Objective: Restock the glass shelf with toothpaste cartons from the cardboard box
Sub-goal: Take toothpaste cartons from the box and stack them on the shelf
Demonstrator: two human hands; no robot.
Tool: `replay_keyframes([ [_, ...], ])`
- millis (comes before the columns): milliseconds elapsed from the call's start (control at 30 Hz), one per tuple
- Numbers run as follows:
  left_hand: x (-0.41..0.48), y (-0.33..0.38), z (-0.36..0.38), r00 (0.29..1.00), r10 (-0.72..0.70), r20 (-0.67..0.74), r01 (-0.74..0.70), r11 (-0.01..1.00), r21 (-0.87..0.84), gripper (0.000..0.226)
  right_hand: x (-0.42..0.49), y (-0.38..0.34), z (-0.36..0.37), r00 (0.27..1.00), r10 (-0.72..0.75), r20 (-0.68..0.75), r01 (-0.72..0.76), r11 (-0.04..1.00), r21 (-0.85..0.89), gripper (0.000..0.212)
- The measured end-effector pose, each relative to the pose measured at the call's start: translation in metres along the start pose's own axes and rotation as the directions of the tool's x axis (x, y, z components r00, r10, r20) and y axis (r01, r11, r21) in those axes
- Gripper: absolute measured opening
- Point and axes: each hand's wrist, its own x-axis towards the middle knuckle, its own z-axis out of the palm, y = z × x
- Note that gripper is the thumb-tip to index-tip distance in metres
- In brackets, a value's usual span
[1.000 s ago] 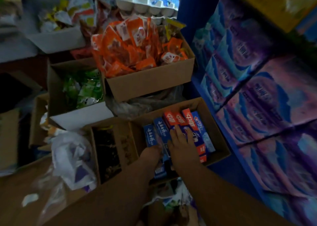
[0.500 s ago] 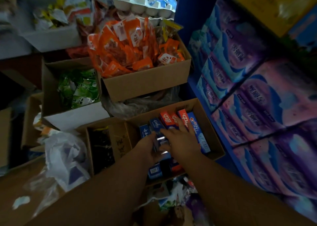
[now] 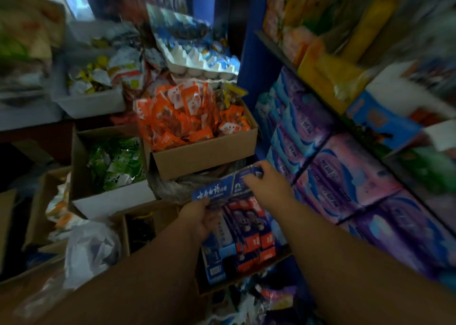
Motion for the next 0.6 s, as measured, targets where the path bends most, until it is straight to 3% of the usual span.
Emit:
replay_keyframes([
  [67,-0.01,0.013,0.008,0.998,0.051,-0.037,-0.054,0.996,-0.075,0.019,-0.001,-0.014,-0.02,0.997,-0.033,-0.066,0.038,0.997,0.069,0.047],
  [233,-0.083,0.077,0.053,0.948,0.297,0.112,-0.27,0.94,-0.208,0.028,-0.026,-0.076,-0.093,0.932,-0.228,-0.282,0.263,0.96,0.093,0.061],
  [400,-0.153,0.133,0.103,0.828,0.493,0.267,-0.426,0.863,-0.273,0.03,-0.055,-0.131,-0.16,0.823,-0.393,-0.41,0.428,0.904,-0.008,0.057],
  [500,-0.185,0.164,0.132,0.759,0.576,0.305,-0.519,0.817,-0.252,0.02,-0.07,-0.154,-0.198,0.755,-0.437,-0.489,0.44,0.89,-0.116,0.061],
  [600,-0.217,0.191,0.161,0.673,0.639,0.373,-0.576,0.768,-0.278,0.029,-0.087,-0.172,-0.229,0.701,-0.447,-0.556,0.445,0.883,-0.149,0.063],
])
